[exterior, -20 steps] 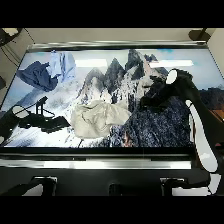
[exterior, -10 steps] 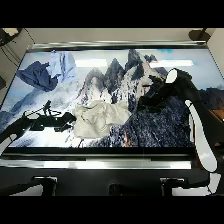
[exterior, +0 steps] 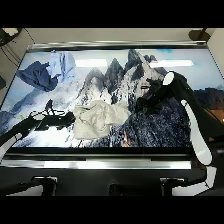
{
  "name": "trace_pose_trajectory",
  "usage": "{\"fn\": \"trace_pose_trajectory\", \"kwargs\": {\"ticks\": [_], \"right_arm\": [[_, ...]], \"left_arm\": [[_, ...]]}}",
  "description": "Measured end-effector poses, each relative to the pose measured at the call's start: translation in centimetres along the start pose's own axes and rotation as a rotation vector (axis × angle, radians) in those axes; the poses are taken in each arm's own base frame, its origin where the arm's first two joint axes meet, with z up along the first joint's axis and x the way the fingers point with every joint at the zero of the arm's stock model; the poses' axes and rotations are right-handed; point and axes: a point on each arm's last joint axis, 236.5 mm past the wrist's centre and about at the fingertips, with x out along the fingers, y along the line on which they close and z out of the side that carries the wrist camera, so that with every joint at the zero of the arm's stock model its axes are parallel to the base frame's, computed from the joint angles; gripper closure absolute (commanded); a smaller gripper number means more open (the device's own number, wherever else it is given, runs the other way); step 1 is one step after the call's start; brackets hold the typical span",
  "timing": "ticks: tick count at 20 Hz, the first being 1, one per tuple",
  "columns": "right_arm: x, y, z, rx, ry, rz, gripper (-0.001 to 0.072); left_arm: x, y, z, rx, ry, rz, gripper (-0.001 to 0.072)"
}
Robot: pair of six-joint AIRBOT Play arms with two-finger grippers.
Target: Fold the shirts.
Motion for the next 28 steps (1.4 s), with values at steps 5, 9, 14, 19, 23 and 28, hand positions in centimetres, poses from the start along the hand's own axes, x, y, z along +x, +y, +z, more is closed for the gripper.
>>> {"fn": "trace_pose_trajectory", "kwargs": {"ticks": [5, 9, 14, 19, 23, 28], "right_arm": [[4.7, 2.0, 1.2, -0.011, 0.025, 0.071, 0.0032], [7.2, 3.5, 2.7, -0.044, -0.024, 0.082, 0.0666], [4.4, 5.2, 5.2, -0.169, -0.183, 0.074, 0.0668], [-14.1, 8.5, 9.7, -0.387, -0.744, -0.066, 0.0669], [-31.7, 12.6, 6.3, -0.514, -1.212, -0.166, 0.0669], [-48.3, 15.9, -4.1, -0.596, -1.668, -0.262, 0.0668]], "left_arm": [[-1.1, -1.3, 0.5, 0.019, -0.031, -0.026, 0.0672], [-2.0, -2.2, 0.8, 0.041, -0.052, -0.045, 0.0673], [-6.4, -5.4, 3.9, 0.169, -0.184, -0.092, 0.0675], [-22.8, -15.3, 11.3, 0.453, -0.611, -0.195, 0.0675], [-40.1, -23.8, 11.0, 0.636, -0.99, -0.296, 0.0675], [-57.9, -29.9, 4.4, 0.782, -1.407, -0.397, 0.0675]]}}
